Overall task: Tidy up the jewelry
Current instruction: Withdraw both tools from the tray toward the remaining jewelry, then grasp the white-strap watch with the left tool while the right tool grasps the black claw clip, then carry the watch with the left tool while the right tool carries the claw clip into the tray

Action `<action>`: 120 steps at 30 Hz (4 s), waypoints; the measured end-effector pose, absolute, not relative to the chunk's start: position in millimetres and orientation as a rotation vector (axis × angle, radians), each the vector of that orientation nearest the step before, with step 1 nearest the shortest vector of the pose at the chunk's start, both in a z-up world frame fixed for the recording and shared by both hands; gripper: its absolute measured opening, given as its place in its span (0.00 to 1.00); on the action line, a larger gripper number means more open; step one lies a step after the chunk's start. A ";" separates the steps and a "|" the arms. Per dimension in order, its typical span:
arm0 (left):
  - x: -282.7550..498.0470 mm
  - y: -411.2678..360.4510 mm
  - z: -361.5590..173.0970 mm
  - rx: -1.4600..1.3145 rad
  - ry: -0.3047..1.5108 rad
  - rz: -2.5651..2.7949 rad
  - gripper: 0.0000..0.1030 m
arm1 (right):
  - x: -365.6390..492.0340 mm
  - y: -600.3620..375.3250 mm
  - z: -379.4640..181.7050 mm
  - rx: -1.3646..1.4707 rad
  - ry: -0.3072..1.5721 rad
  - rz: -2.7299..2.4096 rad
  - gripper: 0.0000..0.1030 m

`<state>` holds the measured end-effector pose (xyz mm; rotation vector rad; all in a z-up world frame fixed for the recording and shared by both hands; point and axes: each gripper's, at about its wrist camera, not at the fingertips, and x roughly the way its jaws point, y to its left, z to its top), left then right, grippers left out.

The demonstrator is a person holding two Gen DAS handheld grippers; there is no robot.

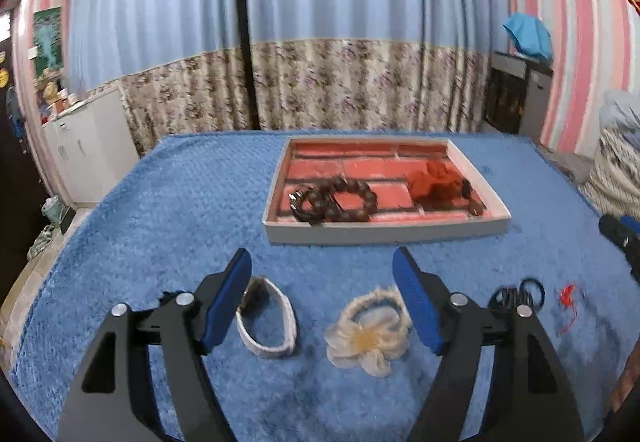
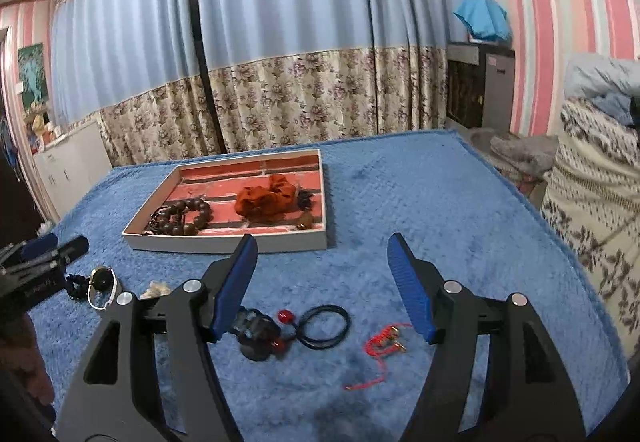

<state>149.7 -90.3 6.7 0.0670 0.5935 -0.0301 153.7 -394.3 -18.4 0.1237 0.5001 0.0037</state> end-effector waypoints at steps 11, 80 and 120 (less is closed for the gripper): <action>120.9 -28.7 -24.8 0.022 0.596 0.018 0.70 | 135.7 -399.9 -60.6 0.133 0.559 0.049 0.70; 193.9 -0.4 -100.2 -0.058 0.846 -0.078 0.10 | 211.3 -319.9 -109.7 0.078 0.760 0.103 0.50; 321.1 -57.1 35.2 -0.058 0.560 -0.169 0.05 | 307.6 -343.8 46.7 0.101 0.416 0.158 0.48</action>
